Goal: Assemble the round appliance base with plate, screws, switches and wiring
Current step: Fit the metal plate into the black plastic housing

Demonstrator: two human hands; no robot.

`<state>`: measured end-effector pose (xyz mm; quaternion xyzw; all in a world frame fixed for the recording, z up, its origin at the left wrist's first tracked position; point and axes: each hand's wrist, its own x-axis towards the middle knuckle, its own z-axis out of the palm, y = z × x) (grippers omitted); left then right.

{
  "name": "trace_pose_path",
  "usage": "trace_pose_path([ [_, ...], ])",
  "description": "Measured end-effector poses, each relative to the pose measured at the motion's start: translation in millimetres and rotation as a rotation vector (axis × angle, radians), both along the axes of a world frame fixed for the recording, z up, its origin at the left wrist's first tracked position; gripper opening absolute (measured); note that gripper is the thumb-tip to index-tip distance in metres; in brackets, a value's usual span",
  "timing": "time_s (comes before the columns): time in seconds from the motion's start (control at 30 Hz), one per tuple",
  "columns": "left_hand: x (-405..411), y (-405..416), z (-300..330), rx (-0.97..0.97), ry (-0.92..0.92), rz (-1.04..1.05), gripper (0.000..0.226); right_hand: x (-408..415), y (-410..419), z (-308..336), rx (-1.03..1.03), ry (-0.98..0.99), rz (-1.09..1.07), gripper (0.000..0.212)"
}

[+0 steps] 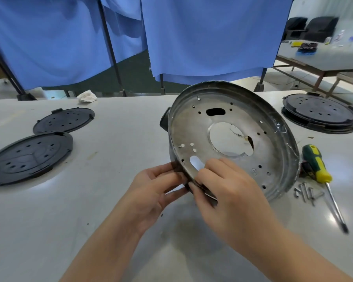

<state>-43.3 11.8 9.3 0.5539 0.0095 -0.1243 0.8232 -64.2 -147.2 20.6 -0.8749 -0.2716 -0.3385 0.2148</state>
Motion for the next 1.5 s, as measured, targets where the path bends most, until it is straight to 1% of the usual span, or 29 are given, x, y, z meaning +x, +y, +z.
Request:
trace_pose_path([
  [0.27, 1, 1, -1, -0.021, 0.006, 0.003, 0.034, 0, 2, 1, 0.053, 0.015, -0.007, 0.023],
  [0.4, -1, 1, 3, -0.041, 0.015, 0.001, 0.045, 1, 1, 1, 0.101, 0.039, -0.014, 0.025],
  [0.57, -2, 2, 5, -0.066, 0.048, 0.034, 0.05, -1, 2, 1, 0.1, 0.069, -0.001, 0.025],
  [0.63, -2, 2, 6, -0.082, 0.057, 0.012, 0.046, -1, 2, 0, 0.109, 0.079, -0.004, 0.024],
  [0.77, -3, 3, 9, -0.124, 0.085, -0.043, 0.029, 0, 2, 0, 0.122, 0.088, -0.003, 0.023],
  [0.87, -4, 3, 11, -0.174, 0.125, -0.006, 0.028, -1, 3, -1, 0.123, 0.087, -0.003, 0.023],
  [0.93, -4, 2, 12, -0.156, 0.135, 0.003, 0.031, -1, 2, -1, 0.125, 0.1, -0.005, 0.024],
  [1.03, -4, 1, 13, -0.129, 0.172, 0.003, 0.027, -1, 0, -1, 0.104, 0.118, -0.012, 0.023],
  [1.17, -3, -2, 6, -0.188, 0.316, 0.028, 0.027, 4, -3, 3, 0.01, 0.123, -0.036, 0.02],
  [1.27, -4, -8, 2, -0.239, 0.442, 0.067, 0.019, 8, -3, 3, -0.111, 0.126, -0.053, 0.021],
  [1.33, -3, -10, 0, -0.235, 0.497, 0.079, 0.025, 8, -3, 1, -0.152, 0.141, -0.056, 0.021],
  [1.5, -3, -1, 1, -0.303, 0.542, -0.01, 0.062, 6, -4, 0, -0.188, 0.135, -0.064, 0.019],
])
